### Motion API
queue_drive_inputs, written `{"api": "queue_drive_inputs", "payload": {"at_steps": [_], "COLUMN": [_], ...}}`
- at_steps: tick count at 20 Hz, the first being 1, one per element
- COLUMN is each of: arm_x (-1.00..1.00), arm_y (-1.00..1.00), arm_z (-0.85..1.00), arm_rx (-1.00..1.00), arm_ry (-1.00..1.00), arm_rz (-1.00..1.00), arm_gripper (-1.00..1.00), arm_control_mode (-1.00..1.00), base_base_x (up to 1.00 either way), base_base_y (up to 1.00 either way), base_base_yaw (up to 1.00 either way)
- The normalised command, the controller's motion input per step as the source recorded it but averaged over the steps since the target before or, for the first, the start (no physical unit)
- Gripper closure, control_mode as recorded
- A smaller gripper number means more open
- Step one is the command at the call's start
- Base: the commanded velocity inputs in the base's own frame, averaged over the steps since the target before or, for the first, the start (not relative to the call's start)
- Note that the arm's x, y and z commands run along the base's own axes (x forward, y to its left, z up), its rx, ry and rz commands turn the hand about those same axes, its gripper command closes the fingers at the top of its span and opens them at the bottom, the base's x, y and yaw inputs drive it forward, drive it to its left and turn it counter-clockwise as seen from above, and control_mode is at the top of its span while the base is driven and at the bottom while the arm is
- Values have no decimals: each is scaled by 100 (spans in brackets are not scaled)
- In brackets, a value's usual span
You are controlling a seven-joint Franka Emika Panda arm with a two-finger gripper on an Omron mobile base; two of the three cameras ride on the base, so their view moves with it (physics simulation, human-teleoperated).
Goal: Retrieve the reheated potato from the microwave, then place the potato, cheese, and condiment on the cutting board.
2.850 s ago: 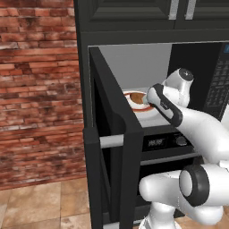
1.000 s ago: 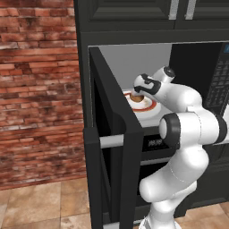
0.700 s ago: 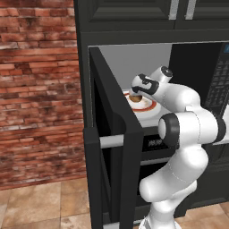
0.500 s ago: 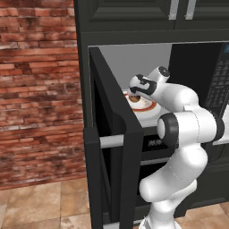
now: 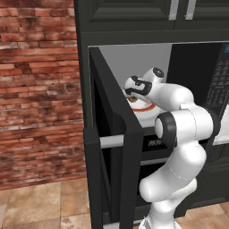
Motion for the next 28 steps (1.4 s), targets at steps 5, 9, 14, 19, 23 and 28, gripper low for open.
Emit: {"api": "queue_drive_inputs", "payload": {"at_steps": [5, 9, 14, 19, 23, 28], "arm_x": [13, -6, -14, -23, -65, -61], "arm_y": [2, 0, 1, 0, 0, 0], "arm_z": [-41, -68, -74, -53, -31, -8], "arm_rx": [0, 0, 0, 1, 10, 11], "arm_ry": [2, 11, 16, 5, -3, -22], "arm_rz": [4, 2, 0, 2, 3, 0], "arm_gripper": [-100, 100, 100, 100, 100, 100], "arm_control_mode": [-100, -100, -100, -100, -100, -100], "base_base_x": [0, 0, 0, 0, 0, 0], "base_base_y": [0, 0, 0, 0, 0, 0], "base_base_yaw": [0, 0, 0, 0, 0, 0]}}
